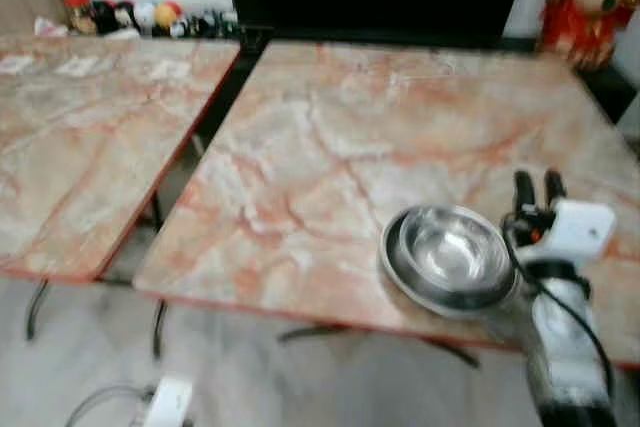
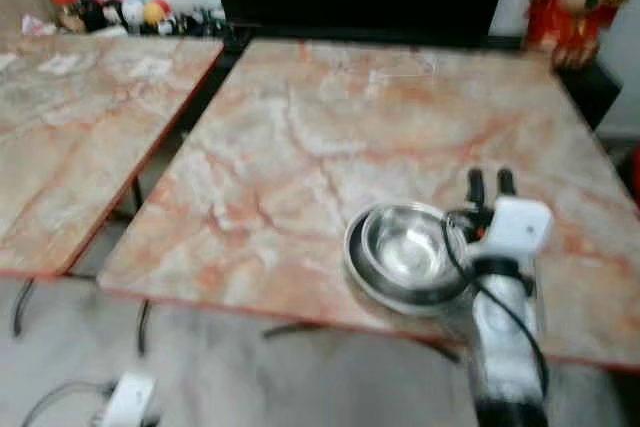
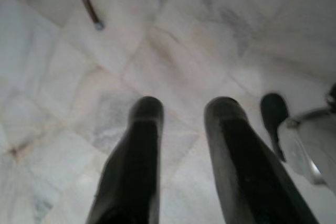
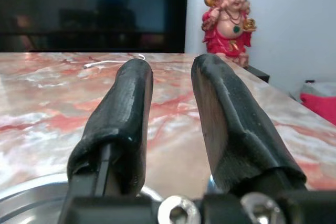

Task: Setting the table

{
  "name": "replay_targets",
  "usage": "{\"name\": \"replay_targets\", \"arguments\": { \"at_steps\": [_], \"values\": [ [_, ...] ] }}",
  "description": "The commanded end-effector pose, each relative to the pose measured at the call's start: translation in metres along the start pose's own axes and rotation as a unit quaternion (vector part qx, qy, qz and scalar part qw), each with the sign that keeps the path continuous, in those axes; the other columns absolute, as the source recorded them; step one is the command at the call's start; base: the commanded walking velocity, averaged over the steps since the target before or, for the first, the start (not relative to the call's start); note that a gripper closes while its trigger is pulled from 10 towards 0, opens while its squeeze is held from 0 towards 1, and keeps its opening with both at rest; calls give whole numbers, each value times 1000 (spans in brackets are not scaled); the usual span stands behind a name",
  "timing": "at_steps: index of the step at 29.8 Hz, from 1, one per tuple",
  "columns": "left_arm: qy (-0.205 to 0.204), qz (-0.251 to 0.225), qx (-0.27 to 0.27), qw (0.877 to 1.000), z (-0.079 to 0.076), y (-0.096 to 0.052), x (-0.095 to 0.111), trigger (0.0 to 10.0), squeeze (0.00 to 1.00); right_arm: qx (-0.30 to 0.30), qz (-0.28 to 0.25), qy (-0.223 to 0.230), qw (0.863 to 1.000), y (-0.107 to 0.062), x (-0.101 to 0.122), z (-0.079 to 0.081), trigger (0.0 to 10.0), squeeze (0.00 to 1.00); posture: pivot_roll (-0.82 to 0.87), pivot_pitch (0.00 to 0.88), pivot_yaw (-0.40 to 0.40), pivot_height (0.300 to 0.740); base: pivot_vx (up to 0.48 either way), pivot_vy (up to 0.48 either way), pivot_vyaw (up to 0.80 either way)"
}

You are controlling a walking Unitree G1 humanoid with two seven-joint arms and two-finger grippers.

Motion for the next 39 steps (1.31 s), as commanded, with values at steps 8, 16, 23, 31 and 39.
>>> {"name": "replay_targets", "arguments": {
  "at_steps": [8, 16, 23, 31, 39],
  "values": [
    [7, 7, 5, 1000, 11, 1, 3, 10000, 0, 29, -27, -1, 999, 4, 11, 19, 10000, 0, 46, 0, 0, 740, 0, 480, 0],
    [6, 13, 5, 1000, 9, 1, 3, 10000, 0, 42, -34, 1, 999, 4, 15, 28, 10000, 0, 46, 0, -5, 740, 0, 480, 0],
    [2, 20, 9, 1000, 14, 0, 0, 10000, 0, 58, -30, 1, 998, 2, 14, 38, 10000, 0, 47, 0, -10, 740, 0, 480, 0],
    [-2, 21, 13, 1000, 19, 0, 0, 10000, 0, 66, -29, 2, 997, -1, 13, 42, 10000, 0, 49, 0, -14, 740, 0, 480, 0],
    [-3, 22, 14, 1000, 22, -1, -2, 10000, 0, 68, -27, 1, 997, -5, 12, 44, 10000, 0, 50, 0, -16, 740, 0, 480, 0]
  ]
}}
Point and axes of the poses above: a point about 5 cm out from each wrist's last joint towards the gripper, its own y axis pointing out of the wrist towards the gripper, its own x axis along the axis of the wrist's last joint, z = x × y, the point moved 2 cm from there along y, pointing out of the wrist towards the gripper
